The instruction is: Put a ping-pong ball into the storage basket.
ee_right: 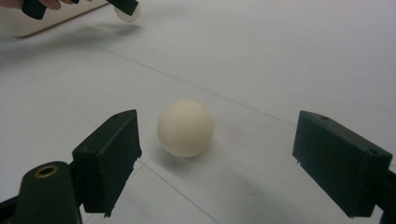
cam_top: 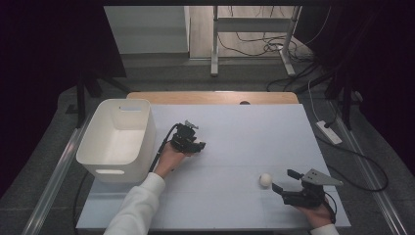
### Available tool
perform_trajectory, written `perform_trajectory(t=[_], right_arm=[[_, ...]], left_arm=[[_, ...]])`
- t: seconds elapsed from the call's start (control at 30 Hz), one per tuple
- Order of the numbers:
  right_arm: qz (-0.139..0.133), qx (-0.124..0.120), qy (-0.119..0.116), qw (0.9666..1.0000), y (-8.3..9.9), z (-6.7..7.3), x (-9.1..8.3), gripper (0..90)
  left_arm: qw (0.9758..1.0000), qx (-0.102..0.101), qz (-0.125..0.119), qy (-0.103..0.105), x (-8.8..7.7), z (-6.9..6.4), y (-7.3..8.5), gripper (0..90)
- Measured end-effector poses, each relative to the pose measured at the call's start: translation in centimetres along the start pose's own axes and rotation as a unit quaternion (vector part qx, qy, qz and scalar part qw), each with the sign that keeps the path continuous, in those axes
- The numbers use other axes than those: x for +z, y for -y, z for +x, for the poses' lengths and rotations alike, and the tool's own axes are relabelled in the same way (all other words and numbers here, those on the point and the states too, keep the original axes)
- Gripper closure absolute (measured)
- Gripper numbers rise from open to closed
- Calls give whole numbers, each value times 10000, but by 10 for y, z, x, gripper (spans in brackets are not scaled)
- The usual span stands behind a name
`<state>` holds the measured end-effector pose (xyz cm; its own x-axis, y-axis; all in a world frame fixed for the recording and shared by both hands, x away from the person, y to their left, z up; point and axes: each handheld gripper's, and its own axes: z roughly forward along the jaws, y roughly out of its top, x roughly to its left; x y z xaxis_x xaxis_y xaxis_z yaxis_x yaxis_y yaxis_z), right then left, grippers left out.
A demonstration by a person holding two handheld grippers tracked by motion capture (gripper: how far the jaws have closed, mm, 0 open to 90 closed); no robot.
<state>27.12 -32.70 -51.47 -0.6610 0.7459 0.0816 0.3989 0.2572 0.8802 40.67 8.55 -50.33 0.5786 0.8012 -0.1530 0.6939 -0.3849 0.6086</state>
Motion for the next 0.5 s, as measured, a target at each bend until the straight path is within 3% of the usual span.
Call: perform_trajectory(t=[0.13,0.5], right_arm=[[-7,4,-1,10000,0,0,0,152],[0,-3,0,10000,0,0,0,152]], left_arm=[[10000,-56,-21,17,-2,1,0,508],[9999,31,-151,-45,-10,-1,-2,509]])
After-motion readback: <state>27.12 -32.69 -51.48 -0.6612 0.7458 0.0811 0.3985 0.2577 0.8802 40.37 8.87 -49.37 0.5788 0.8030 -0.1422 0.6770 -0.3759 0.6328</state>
